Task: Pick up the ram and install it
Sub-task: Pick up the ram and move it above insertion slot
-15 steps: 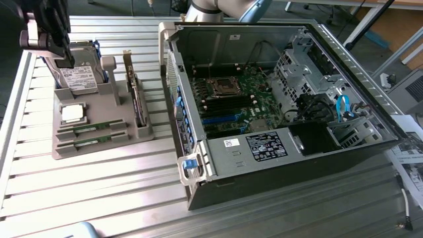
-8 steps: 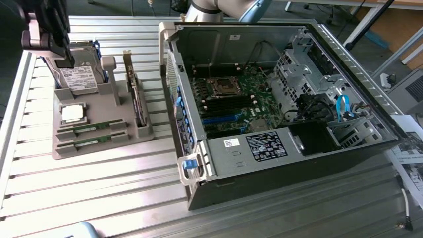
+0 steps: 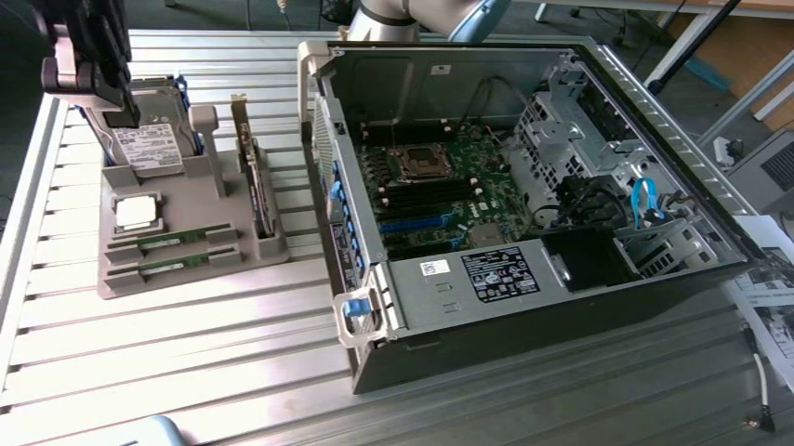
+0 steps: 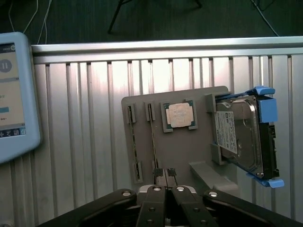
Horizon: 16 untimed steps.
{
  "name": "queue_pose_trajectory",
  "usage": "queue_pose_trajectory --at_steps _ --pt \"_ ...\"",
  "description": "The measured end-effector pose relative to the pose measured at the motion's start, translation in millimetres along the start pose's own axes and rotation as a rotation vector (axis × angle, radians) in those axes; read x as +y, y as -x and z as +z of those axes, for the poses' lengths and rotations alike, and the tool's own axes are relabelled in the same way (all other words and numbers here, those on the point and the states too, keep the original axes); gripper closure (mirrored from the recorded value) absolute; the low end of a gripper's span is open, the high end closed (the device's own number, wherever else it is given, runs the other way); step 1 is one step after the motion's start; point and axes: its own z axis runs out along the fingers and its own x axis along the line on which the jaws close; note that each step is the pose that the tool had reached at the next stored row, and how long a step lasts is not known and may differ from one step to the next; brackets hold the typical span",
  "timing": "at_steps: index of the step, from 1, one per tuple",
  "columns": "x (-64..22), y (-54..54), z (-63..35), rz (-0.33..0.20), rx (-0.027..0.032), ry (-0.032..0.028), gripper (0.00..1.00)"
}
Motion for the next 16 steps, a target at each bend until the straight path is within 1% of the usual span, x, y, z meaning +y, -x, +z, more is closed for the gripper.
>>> queue_pose_trajectory --at_steps 4,6,11,16 --pt "0.0 0.0 0.0 -0.001 0.0001 0.0000 0.90" --pt "0.0 0.0 0.1 -0.013 0.0004 0.0002 0.90" --pt "0.0 0.0 0.1 -0.061 0.0018 0.0011 0.90" --pt "0.1 0.0 0.1 -0.062 0.0020 0.0005 0.90"
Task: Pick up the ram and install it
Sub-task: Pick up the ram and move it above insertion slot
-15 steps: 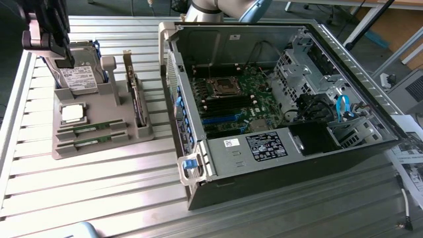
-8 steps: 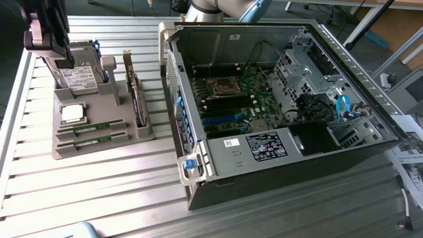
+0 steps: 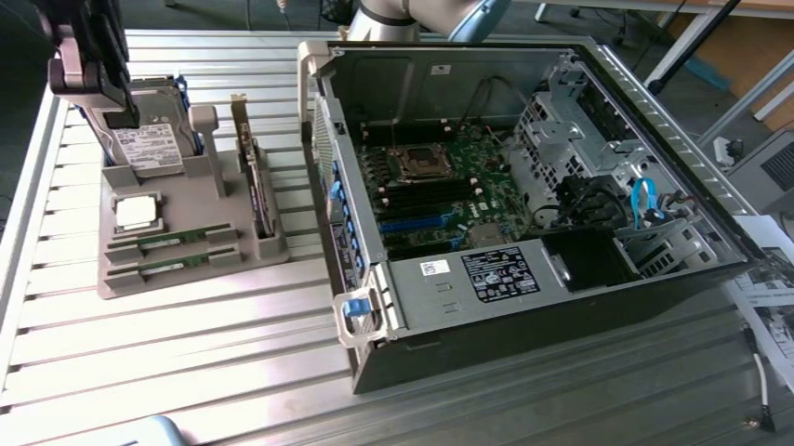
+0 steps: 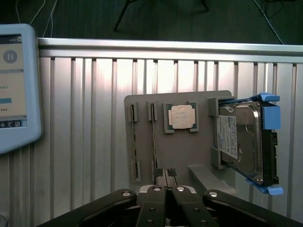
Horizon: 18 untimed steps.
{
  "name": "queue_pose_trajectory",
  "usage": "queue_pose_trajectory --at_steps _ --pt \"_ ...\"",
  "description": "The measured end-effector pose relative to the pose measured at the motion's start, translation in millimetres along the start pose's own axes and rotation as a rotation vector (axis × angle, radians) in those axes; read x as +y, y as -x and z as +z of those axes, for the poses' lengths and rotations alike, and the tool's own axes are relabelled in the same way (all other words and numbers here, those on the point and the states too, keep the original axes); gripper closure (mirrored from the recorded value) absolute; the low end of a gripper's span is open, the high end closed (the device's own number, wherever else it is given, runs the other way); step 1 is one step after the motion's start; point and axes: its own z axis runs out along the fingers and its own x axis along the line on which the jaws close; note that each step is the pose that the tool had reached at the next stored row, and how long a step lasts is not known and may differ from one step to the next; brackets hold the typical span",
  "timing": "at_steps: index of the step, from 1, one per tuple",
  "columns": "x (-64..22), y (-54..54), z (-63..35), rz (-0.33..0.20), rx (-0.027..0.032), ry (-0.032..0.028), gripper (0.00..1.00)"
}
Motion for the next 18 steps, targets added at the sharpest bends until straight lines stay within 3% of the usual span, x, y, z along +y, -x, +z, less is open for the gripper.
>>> queue_pose_trajectory --at_steps 8,18 --pt "1.7 0.0 0.0 -0.016 0.0006 -0.0166 0.90" --pt "1.8 0.0 0.7 -0.016 0.0006 -0.0168 0.90"
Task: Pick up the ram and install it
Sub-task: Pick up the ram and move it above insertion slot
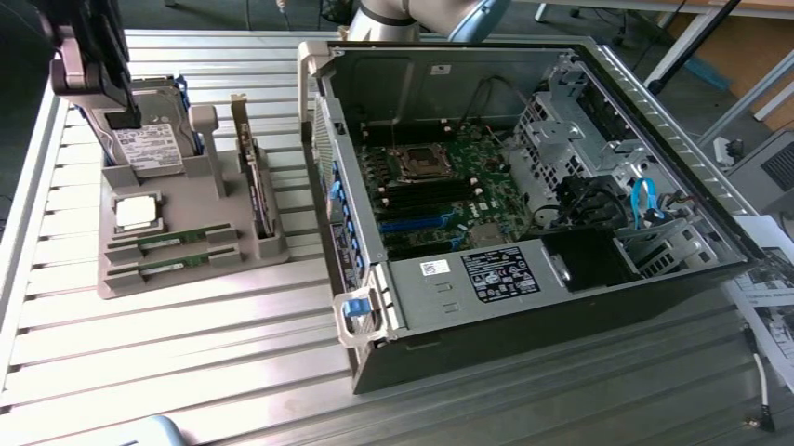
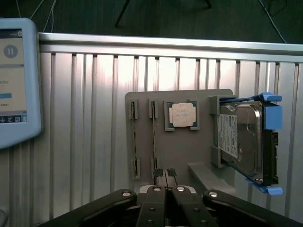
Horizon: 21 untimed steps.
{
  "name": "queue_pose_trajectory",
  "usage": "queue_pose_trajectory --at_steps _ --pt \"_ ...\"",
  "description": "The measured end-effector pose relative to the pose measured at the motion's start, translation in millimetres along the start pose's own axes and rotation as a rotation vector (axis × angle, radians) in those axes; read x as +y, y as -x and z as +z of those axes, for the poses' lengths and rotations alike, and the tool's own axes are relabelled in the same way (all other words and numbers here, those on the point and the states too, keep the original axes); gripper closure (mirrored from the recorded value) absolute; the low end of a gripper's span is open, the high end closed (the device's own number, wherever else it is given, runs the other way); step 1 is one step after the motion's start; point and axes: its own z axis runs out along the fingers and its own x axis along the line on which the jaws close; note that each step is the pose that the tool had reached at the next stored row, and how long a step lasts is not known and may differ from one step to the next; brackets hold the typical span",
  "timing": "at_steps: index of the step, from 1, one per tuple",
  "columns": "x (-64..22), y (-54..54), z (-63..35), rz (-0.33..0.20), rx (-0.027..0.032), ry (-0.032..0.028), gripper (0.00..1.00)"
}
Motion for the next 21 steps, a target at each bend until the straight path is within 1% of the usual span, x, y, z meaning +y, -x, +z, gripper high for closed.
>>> queue_pose_trajectory --at_steps 2,5,12,21 --pt "0.0 -0.1 2.4 0.000 -0.0001 -0.0001 0.90" --pt "-0.1 -0.2 8.7 0.000 0.0000 0.0000 0.90" --pt "-0.1 -0.3 16.0 0.000 0.0000 0.0000 0.90" --pt "-0.1 -0.3 16.8 0.000 0.0000 0.0001 0.90"
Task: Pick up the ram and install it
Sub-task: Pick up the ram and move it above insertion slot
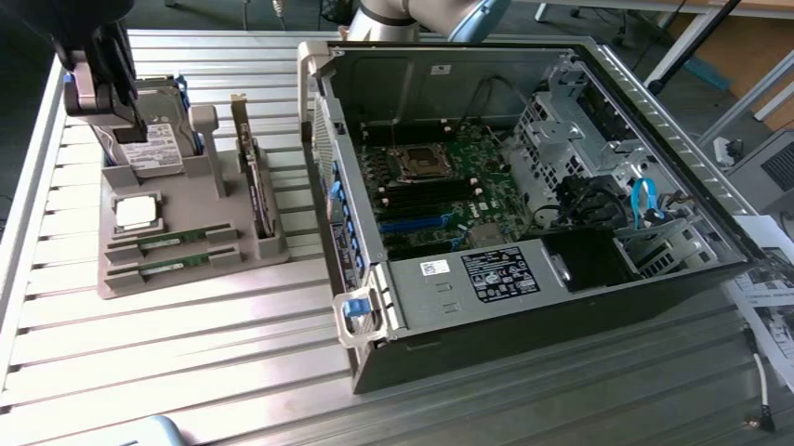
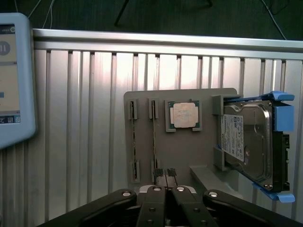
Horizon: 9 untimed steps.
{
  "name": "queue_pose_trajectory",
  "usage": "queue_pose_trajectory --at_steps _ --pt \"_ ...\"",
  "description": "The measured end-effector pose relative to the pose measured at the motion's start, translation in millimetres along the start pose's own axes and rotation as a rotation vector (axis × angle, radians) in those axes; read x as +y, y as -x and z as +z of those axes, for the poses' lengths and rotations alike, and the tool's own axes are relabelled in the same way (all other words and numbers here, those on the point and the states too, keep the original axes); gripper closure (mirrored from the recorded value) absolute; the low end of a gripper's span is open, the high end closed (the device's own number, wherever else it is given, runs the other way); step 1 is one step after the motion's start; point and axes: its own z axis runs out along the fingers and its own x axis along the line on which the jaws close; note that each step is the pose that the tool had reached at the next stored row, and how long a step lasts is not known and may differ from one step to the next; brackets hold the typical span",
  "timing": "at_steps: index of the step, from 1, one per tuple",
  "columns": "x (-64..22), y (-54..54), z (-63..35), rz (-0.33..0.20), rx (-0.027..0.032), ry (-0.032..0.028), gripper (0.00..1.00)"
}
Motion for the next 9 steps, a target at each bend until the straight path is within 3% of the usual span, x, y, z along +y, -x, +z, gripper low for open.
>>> queue_pose_trajectory --at_steps 9 --pt "0.0 -0.1 4.2 0.000 0.0000 0.0000 0.90"
